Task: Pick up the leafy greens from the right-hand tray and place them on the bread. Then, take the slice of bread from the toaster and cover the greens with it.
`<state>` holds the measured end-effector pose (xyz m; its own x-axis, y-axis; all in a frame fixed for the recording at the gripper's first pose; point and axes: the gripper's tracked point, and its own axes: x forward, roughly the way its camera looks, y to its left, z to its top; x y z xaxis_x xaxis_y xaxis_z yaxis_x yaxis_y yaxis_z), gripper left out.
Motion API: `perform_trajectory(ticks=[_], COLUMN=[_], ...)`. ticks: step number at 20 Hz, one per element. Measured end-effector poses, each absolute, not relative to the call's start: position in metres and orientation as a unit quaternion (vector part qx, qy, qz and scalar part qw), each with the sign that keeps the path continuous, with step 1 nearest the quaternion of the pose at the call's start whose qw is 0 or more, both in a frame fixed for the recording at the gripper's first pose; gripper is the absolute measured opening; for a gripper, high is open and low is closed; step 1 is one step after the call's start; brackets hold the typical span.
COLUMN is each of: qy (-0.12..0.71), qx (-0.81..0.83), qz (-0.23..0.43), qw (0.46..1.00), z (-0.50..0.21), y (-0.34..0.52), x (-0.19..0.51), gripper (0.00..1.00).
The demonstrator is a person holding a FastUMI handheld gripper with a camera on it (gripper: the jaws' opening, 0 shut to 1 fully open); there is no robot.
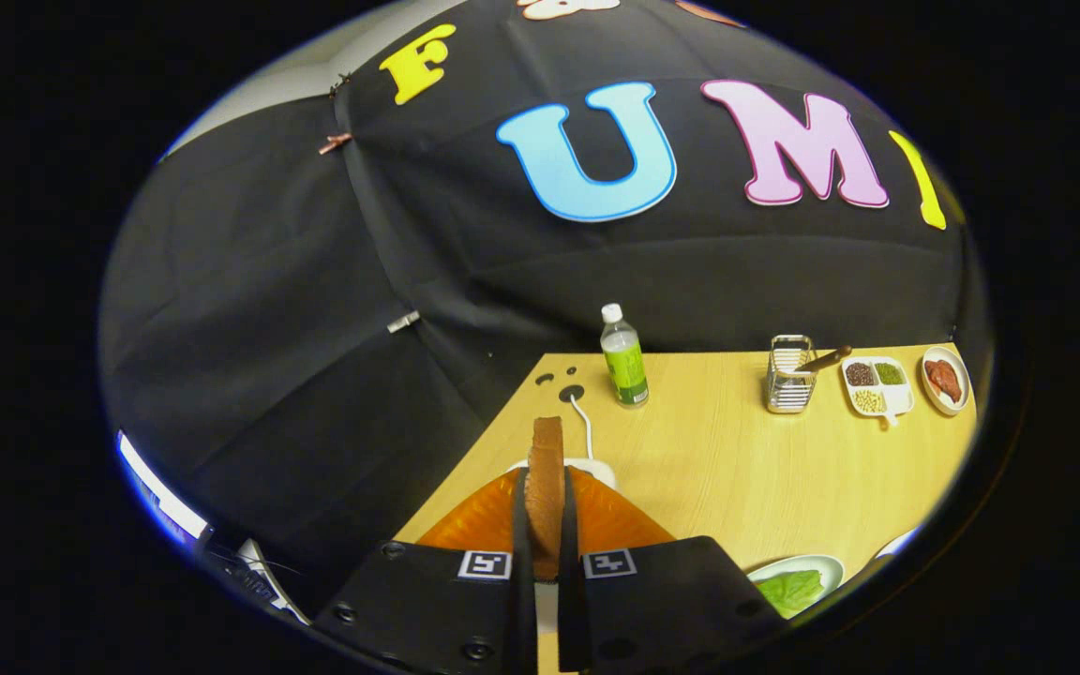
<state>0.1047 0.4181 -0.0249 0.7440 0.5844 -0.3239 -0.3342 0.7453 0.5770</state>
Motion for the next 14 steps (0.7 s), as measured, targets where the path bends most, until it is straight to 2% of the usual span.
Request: perform_trajectory(ticks=[5,10,14], qy=[0.226,0.26,0.285], qx=[0.248,0.248,0.258], qz=[0.205,0.116,0.075], qw=[0.92,0.926,0.92], z=[-0.025,-0.098,-0.158], y=[0.327,0.249,0.234], x=[0.083,0.049,0.025], gripper=[0.13,0.13,0.13])
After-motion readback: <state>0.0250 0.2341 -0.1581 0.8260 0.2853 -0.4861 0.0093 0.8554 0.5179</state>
